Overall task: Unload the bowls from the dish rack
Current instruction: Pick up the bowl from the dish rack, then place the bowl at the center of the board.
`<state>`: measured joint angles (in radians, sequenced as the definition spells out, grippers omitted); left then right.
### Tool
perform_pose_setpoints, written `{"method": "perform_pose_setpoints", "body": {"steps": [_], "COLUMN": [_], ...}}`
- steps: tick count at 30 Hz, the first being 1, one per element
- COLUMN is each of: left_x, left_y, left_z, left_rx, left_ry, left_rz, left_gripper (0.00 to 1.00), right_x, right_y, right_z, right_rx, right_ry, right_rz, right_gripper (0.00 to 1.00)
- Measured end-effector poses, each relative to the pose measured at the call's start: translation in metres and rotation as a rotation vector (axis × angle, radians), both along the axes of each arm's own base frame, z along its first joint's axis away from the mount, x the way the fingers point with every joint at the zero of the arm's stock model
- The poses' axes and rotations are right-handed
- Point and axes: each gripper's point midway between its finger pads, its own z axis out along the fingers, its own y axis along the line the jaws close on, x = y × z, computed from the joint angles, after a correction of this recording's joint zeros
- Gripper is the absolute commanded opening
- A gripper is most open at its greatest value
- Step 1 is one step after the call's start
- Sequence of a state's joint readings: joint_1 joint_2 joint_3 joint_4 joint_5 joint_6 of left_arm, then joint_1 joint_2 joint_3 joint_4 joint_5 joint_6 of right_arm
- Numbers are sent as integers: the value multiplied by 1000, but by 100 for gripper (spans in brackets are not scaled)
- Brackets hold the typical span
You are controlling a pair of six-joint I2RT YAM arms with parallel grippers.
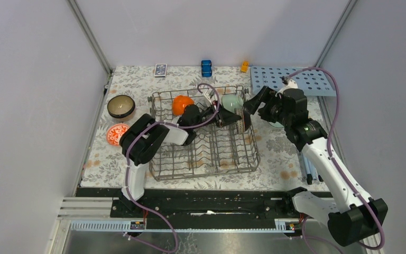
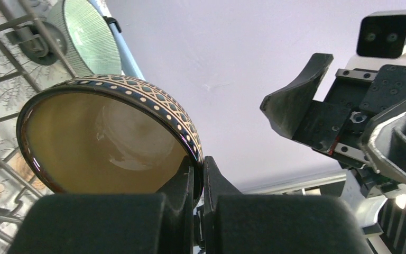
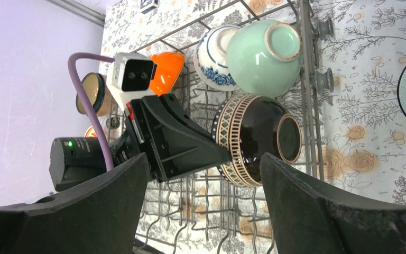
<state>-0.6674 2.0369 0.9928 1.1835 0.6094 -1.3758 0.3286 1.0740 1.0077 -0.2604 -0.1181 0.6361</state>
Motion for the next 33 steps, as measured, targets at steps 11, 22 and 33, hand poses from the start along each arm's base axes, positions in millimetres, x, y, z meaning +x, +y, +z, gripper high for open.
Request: {"method": "perform_pose_setpoints", "body": {"steps": [11, 22, 33], "left_x": [-28, -111, -210], "left_y": [17, 85, 133], "left_z": [91, 192, 142], "left_rx": [-28, 253, 620], "left_ry": [-140, -603, -884], "left_rz": [-25, 78, -47], "left_gripper": [0, 0, 0], "right_x": [-41, -95, -99], "right_y": [-10, -11, 29], "right_z": [47, 124, 127], "right_rx": [-19, 19, -55], "right_ry": [-103, -253, -126], "right_rz": [63, 174, 379], "right_gripper": [85, 83, 79]}}
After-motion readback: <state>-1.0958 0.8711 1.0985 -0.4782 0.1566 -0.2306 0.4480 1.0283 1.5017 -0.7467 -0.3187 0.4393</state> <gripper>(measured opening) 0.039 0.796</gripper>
